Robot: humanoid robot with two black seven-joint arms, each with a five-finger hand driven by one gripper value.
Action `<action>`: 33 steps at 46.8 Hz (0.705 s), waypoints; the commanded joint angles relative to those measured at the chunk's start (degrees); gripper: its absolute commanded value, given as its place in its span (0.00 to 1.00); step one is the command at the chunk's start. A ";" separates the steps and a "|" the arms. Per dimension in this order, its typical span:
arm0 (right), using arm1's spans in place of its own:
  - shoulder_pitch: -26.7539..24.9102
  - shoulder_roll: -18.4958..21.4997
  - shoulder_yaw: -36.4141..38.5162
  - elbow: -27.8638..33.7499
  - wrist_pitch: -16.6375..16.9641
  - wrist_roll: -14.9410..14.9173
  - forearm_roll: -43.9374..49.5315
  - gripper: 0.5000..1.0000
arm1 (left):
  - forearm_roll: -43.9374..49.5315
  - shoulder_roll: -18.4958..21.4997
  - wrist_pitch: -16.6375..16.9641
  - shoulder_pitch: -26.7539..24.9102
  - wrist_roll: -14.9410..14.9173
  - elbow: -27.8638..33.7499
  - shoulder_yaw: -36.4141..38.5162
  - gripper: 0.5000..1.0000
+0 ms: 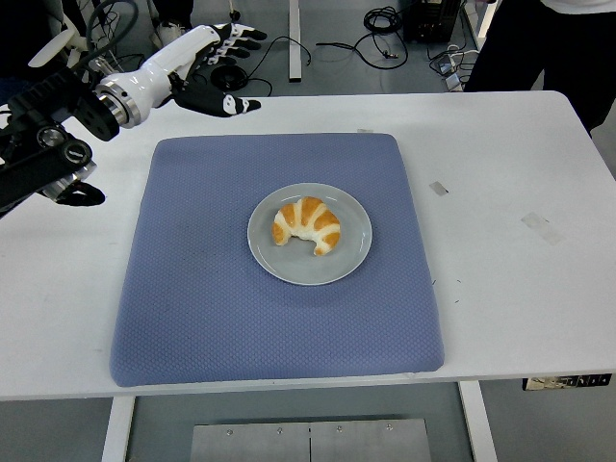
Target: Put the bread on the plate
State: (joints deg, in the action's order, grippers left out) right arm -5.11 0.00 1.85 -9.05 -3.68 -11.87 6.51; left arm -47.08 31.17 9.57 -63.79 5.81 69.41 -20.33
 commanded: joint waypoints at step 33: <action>0.27 0.00 0.18 -0.18 -0.01 0.01 0.00 1.00 | 0.41 -0.15 4.58 21.07 5.79 -3.23 -25.37 0.69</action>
State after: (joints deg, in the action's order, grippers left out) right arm -5.05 0.00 1.93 -9.07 -3.77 -11.86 6.50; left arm -46.74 30.92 13.79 -43.18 11.58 66.16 -45.15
